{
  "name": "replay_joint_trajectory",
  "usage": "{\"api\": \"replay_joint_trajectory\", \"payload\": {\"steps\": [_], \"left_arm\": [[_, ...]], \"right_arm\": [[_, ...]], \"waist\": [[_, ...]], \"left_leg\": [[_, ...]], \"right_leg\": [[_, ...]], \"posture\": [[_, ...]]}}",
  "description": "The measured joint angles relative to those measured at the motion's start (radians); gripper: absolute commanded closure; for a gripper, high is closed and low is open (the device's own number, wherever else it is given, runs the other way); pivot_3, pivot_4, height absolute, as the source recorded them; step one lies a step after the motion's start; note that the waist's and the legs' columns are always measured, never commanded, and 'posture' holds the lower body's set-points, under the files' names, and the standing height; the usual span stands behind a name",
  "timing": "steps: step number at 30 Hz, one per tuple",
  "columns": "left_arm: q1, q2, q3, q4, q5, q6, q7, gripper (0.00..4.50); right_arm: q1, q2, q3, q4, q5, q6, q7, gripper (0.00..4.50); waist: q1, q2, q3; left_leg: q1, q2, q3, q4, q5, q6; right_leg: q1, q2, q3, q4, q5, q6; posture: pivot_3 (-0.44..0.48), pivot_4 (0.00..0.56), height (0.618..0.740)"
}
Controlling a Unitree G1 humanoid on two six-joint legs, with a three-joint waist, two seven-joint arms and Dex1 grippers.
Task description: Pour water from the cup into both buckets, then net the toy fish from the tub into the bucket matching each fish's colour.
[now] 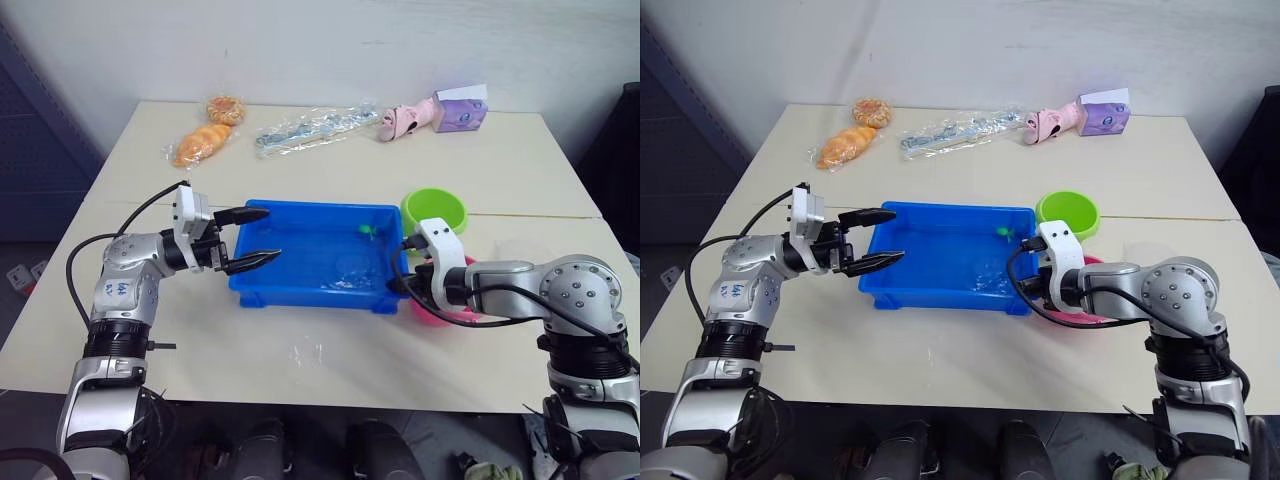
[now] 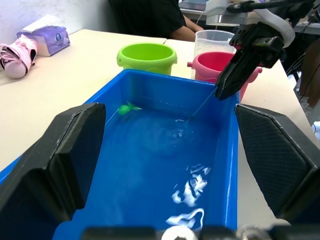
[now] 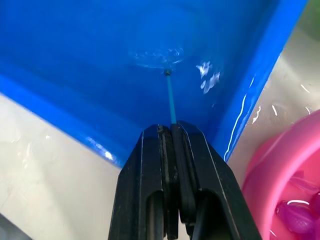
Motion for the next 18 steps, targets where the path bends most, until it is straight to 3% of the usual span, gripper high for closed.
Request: {"api": "replay_joint_trajectory", "payload": {"steps": [8,18], "left_arm": [[0.013,-0.014,-0.001,-0.003,0.0,-0.003,0.0,0.07],[0.013,-0.014,-0.001,-0.006,0.0,-0.002,-0.001,0.07]], "right_arm": [[-0.026,0.101,-0.042,0.015,-0.117,0.001,-0.066,4.5],[-0.02,0.103,-0.034,-0.13,-0.289,-0.026,0.005,4.5]], "waist": [[0.0,0.0,0.0],[0.0,0.0,0.0]], "left_leg": [[-0.001,0.0,0.0,-0.001,0.0,0.0],[-0.003,0.0,0.0,-0.002,0.0,0.0]], "right_leg": [[-0.001,0.0,0.0,0.001,0.0,0.0],[-0.002,0.0,0.0,0.001,0.0,0.0]], "posture": [[0.0,0.15,0.74],[0.0,0.15,0.74]]}}
